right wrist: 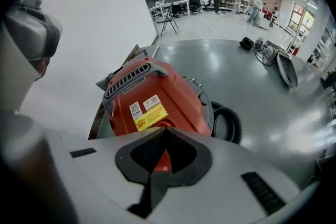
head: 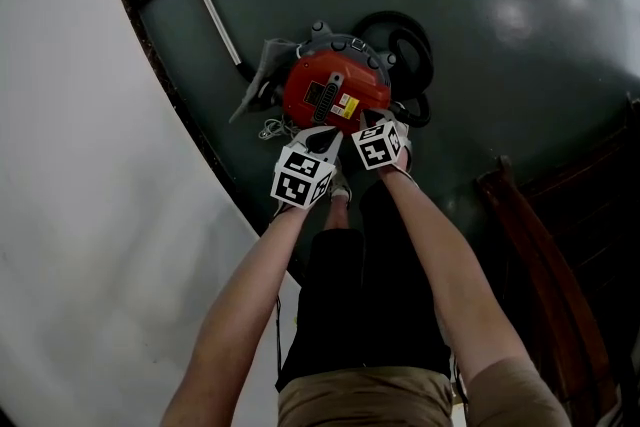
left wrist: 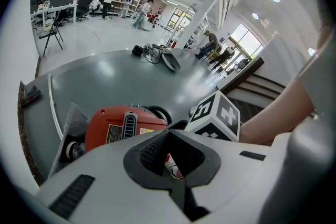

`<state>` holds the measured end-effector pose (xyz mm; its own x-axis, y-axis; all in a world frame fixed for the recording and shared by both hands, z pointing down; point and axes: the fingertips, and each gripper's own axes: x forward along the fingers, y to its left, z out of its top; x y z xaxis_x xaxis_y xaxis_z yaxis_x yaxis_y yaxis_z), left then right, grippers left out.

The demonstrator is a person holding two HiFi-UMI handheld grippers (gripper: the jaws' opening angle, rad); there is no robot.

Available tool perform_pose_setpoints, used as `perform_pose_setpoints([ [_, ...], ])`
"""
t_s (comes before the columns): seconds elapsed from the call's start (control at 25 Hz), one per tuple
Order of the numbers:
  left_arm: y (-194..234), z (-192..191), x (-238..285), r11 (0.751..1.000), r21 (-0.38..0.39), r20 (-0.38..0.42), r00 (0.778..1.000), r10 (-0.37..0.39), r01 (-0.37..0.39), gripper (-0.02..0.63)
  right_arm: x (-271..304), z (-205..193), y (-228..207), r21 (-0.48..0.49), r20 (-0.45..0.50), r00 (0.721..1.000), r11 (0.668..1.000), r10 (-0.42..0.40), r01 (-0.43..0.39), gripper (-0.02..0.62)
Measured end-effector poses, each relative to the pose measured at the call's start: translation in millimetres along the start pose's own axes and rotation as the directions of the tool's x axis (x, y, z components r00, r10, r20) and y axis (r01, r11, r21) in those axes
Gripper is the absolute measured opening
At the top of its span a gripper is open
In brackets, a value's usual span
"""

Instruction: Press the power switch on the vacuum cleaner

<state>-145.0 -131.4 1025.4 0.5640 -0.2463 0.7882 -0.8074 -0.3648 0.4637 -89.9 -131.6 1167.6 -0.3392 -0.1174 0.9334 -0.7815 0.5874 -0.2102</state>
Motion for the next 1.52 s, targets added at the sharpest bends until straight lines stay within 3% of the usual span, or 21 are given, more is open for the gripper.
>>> perform_pose_setpoints([
  [0.2, -6.0, -2.2, -5.3, 1.000, -0.020, 0.003, 1.000, -0.007, 0.007, 0.006, 8.1, 1.1, -5.4, 0.041, -0.044, 0.999, 0.999, 0.015, -0.013, 0.012],
  [0.44, -16.2, 3.8, -21.6, 1.000, -0.017, 0.011, 1.000, -0.011, 0.011, 0.006, -3.6, 5.2, -6.0, 0.037, -0.077, 0.992, 0.995, 0.099, -0.096, 0.015],
  [0.72, -44.4, 37.5, -90.1, 1.000, 0.021, 0.060, 0.998, -0.013, 0.012, 0.006, -98.6, 31.5, 8.9, -0.001, 0.121, 0.982, 0.990, 0.143, -0.144, 0.015],
  [0.88, -62.0, 68.2, -138.7, 0.999, 0.033, 0.137, 0.991, -0.014, 0.009, 0.006, -166.8, 70.3, 30.9, -0.042, 0.242, 0.954, 0.985, 0.175, -0.170, 0.015],
  [1.04, -105.6, 73.8, -188.0, 0.999, 0.021, 0.194, 0.980, -0.046, 0.043, 0.006, -242.3, 90.9, 48.4, -0.093, 0.327, 0.930, 0.985, 0.167, -0.144, 0.015],
  [1.2, -130.8, 80.1, -227.2, 0.997, 0.062, 0.224, 0.973, -0.057, 0.044, 0.006, -301.6, 115.9, 63.5, -0.104, 0.419, 0.893, 0.986, 0.161, -0.129, 0.015],
  [1.4, -148.8, 89.3, -273.5, 0.997, 0.030, 0.274, 0.959, -0.076, 0.071, 0.006, -369.6, 131.1, 92.4, -0.121, 0.493, 0.853, 0.984, 0.174, -0.131, 0.015],
  [1.52, -162.2, 95.5, -299.5, 0.996, 0.051, 0.311, 0.947, -0.082, 0.070, 0.006, -406.4, 132.9, 108.8, -0.138, 0.523, 0.829, 0.979, 0.198, -0.147, 0.014],
])
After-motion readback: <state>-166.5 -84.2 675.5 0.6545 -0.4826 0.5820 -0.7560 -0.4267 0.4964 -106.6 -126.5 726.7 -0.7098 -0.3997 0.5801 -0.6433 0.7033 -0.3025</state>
